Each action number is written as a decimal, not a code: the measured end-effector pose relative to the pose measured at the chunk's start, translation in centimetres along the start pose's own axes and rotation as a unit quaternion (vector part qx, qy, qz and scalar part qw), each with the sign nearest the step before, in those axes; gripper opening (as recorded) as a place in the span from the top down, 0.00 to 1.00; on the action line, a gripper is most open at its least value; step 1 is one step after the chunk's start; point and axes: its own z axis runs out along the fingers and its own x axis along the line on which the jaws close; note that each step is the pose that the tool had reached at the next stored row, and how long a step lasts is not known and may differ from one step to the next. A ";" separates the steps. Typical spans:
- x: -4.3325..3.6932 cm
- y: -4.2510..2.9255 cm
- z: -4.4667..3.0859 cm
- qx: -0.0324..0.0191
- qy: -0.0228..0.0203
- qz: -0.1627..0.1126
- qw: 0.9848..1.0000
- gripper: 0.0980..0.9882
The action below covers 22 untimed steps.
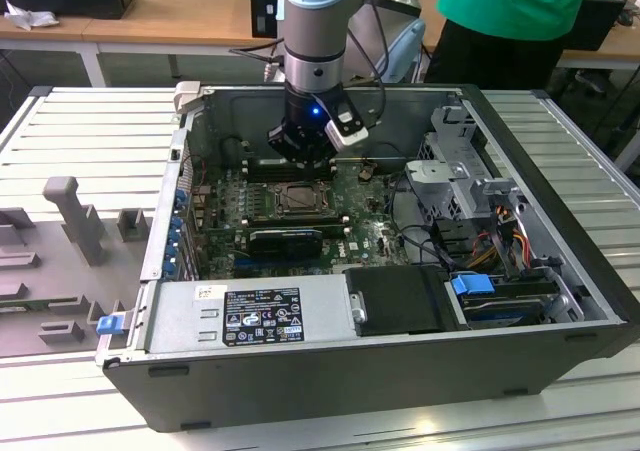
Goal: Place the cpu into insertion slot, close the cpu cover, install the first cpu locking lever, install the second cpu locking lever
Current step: 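Install the first cpu locking lever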
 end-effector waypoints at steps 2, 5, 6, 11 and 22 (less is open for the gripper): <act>-0.02 0.00 0.10 0.000 0.000 0.000 1.000 0.99; -0.04 0.00 0.16 0.002 0.000 0.000 1.000 0.99; -0.04 0.00 0.17 0.004 0.000 0.000 1.000 0.99; -0.04 0.00 0.20 0.006 0.000 0.000 1.000 0.99; -0.11 0.09 -1.20 0.006 0.000 0.000 1.000 0.99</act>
